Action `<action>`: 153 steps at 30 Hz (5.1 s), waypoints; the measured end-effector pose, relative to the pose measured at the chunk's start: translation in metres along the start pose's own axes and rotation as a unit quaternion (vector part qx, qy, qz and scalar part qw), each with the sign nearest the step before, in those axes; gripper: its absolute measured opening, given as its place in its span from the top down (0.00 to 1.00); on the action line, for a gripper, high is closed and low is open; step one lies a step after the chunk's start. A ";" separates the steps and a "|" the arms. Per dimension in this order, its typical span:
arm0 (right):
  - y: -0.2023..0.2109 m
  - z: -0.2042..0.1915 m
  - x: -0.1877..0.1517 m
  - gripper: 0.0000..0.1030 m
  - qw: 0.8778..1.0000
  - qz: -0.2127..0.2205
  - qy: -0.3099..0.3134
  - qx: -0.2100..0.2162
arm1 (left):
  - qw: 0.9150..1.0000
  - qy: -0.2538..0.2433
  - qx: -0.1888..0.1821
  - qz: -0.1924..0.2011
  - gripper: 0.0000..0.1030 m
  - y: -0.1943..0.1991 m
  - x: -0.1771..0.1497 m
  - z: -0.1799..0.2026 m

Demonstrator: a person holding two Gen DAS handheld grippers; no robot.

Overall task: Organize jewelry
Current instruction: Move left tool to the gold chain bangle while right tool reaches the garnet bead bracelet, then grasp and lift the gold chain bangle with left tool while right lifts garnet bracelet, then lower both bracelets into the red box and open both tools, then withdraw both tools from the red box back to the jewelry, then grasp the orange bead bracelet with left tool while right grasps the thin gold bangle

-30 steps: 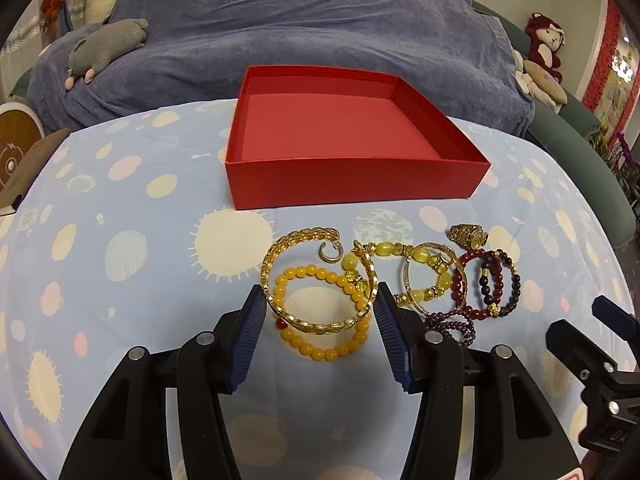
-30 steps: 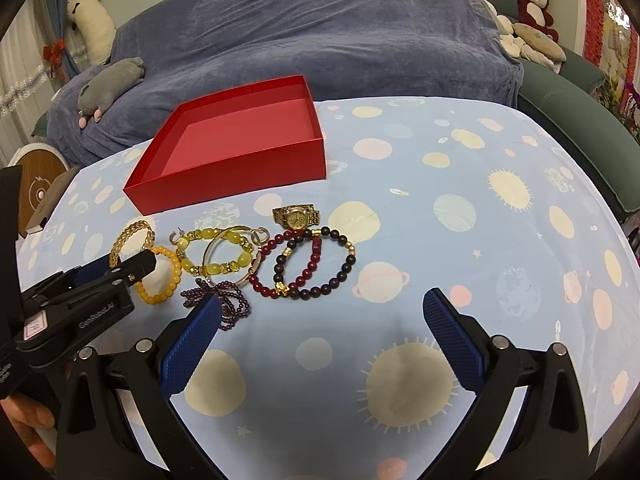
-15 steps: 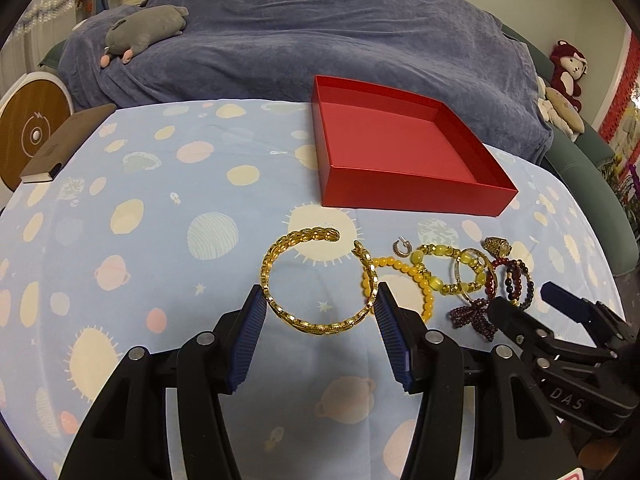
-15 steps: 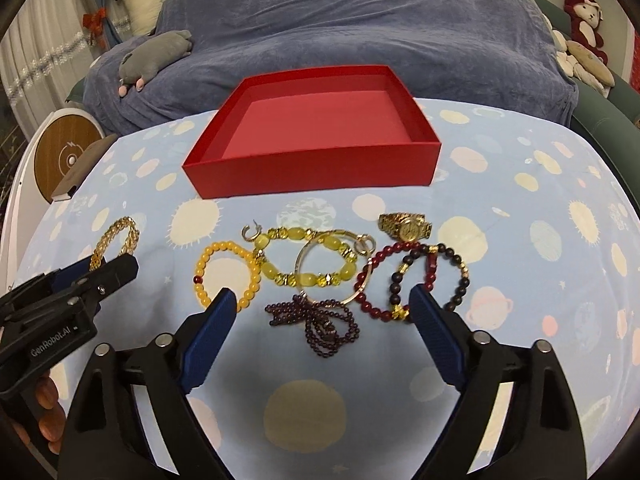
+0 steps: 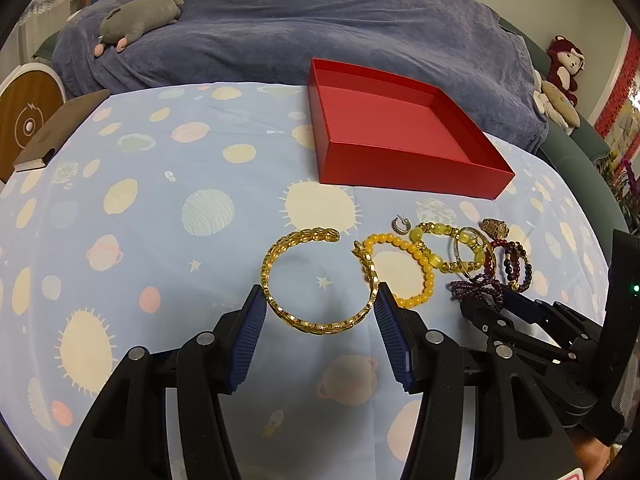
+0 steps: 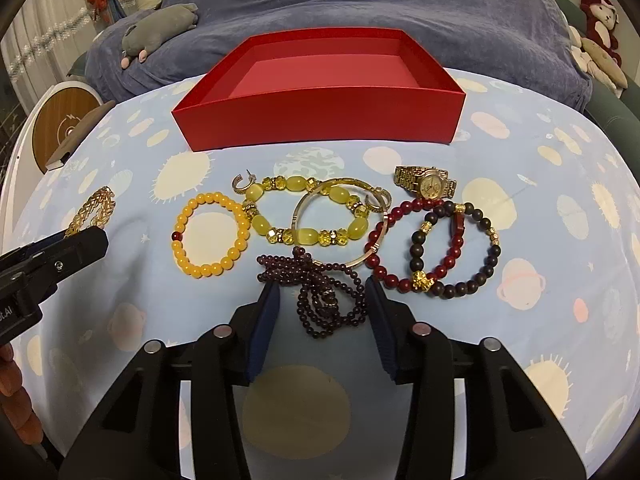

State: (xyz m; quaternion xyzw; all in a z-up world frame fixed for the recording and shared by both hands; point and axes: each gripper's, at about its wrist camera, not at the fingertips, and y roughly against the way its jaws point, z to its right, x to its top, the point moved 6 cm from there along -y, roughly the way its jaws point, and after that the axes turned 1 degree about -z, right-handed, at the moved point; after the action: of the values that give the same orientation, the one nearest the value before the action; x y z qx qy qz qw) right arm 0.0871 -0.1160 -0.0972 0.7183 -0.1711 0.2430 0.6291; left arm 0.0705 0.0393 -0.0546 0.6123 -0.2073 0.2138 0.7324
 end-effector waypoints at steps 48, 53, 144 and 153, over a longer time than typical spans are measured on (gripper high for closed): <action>0.064 0.052 0.069 0.91 0.992 0.040 -0.086 0.085 | 0.997 -0.045 -0.007 -0.064 0.31 -0.065 0.027 0.030; 0.061 0.049 0.069 0.91 0.993 0.039 -0.075 0.081 | 0.997 -0.067 0.011 -0.048 0.30 -0.077 0.028 0.043; 0.061 0.085 0.027 0.43 0.997 0.048 -0.054 0.010 | 0.999 -0.037 0.032 -0.008 0.24 -0.017 0.017 0.027; 0.055 0.079 0.026 0.43 0.998 0.039 -0.050 0.017 | 0.998 -0.061 0.006 -0.030 0.24 -0.052 -0.002 0.054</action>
State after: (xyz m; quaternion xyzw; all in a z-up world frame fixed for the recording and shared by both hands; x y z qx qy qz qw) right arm 0.0884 -0.2008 -0.0446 0.7332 -0.2260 0.2337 0.5973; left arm 0.0962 -0.0226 -0.0885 0.6347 -0.2315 0.1555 0.7207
